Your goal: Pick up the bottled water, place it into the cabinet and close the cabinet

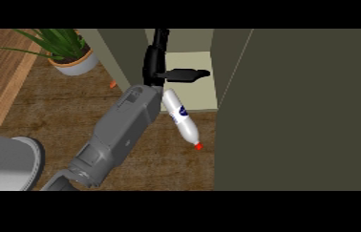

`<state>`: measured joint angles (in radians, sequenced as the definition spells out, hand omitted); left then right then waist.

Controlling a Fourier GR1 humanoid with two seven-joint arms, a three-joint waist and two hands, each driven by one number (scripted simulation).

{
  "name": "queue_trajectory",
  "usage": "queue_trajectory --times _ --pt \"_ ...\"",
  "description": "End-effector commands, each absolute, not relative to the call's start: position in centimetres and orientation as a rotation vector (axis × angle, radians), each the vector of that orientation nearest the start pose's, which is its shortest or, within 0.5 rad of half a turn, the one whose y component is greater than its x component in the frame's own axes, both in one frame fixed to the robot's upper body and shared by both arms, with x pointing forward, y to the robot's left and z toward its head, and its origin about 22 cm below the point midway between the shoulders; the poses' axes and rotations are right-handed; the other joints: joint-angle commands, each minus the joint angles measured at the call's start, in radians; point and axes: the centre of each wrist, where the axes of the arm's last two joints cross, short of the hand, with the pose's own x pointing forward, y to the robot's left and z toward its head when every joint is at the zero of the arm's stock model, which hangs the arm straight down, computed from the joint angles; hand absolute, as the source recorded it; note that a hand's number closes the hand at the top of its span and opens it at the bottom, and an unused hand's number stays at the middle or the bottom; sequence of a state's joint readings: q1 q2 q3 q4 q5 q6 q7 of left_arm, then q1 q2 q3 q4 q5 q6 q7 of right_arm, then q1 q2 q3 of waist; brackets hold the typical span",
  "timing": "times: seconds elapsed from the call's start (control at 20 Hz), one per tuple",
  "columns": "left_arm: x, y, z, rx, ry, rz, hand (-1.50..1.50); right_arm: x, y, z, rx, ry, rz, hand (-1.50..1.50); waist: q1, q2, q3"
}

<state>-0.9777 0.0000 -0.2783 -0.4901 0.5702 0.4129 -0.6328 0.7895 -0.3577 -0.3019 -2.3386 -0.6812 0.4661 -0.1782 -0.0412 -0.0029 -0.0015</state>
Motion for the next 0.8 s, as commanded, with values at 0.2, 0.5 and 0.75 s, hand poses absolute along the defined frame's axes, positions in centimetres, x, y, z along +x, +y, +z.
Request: queue_trajectory --times 0.2,0.5,0.75 --pt "34.2 6.1 0.3 -0.2 -1.848 0.052 -1.5 4.6 -32.3 14.8 0.219 -1.896 0.135 -1.5 0.039 -0.014 0.0" --pt "28.8 5.3 -0.4 -0.291 -1.836 0.113 -1.5 5.1 -31.4 15.0 0.215 -1.92 0.102 -1.5 0.057 -0.007 0.0" --pt "24.8 6.3 -2.0 -0.337 -1.842 0.094 -1.5 4.6 -31.6 15.2 0.197 -1.923 0.161 -1.5 0.04 -0.003 0.0"
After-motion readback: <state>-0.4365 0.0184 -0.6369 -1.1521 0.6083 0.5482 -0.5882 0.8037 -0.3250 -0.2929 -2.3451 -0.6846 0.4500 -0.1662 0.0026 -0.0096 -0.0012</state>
